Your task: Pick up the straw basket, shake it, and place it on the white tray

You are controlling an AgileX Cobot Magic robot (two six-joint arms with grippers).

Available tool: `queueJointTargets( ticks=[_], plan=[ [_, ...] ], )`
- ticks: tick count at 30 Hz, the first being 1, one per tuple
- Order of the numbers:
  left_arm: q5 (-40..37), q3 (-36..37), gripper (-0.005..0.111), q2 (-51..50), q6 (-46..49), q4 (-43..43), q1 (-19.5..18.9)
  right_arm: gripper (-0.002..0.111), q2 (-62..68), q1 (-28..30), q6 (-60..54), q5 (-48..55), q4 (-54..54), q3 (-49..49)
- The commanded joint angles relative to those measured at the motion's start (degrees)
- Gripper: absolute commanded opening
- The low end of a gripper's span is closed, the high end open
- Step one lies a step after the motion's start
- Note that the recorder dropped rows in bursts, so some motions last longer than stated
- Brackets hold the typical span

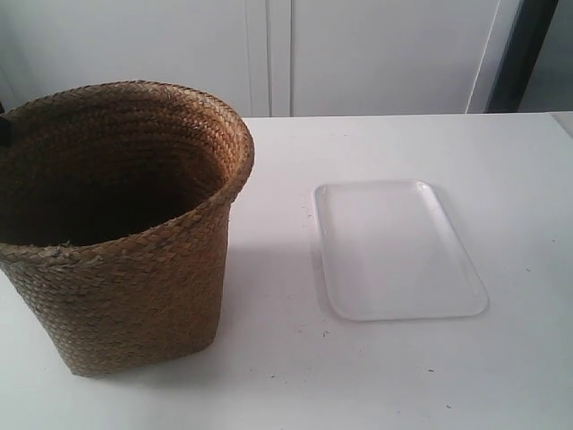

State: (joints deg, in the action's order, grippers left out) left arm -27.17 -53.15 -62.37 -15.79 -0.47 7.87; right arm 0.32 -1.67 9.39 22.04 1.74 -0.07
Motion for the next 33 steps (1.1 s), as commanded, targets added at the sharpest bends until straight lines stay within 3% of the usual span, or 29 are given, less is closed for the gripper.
queueJointTargets(
  ticks=[1, 9, 11, 13, 16, 18, 21, 25, 33],
  plan=[
    [0.05, -0.20, 0.000, 0.12, 0.76, -1.60, 0.28, 0.000, -0.32, -0.09, -0.87, -9.34, 0.87, 0.07],
    [0.66, -0.20, 0.000, 0.12, 0.76, -1.60, 0.28, 0.000, -0.32, -0.09, 6.84, -28.95, -13.27, 0.07],
    [1.20, -0.20, 0.000, 0.12, 0.76, -1.60, 0.28, 0.000, -0.32, -0.24, 15.29, -33.43, -16.81, 0.07],
    [1.63, -0.20, 0.000, 0.12, 0.76, -1.60, 0.28, 0.000, -0.32, -0.99, 23.85, -32.32, -12.48, -0.25],
    [1.63, -0.20, 0.000, 0.12, 0.76, -1.60, 0.28, 0.000, -0.32, -3.53, 38.36, -32.79, 5.99, -1.96],
    [1.91, -0.20, 0.000, 0.02, 0.76, -1.60, 0.28, 0.000, 1.37, -5.45, 51.57, -40.78, 20.79, -2.20],
    [2.04, -0.20, 0.000, 0.04, 0.76, -1.60, 0.28, 0.000, 7.05, -6.31, 62.83, -60.46, 34.81, -3.34],
    [1.91, -0.20, 0.000, 0.04, 0.76, -1.60, 0.28, 0.000, 17.21, -6.31, 64.00, -75.47, 42.19, -7.79],
    [1.91, -0.20, 0.000, 0.04, 0.76, -2.06, 0.28, 0.000, 37.11, -6.31, 60.38, -87.55, 44.82, -18.23]
  ],
)
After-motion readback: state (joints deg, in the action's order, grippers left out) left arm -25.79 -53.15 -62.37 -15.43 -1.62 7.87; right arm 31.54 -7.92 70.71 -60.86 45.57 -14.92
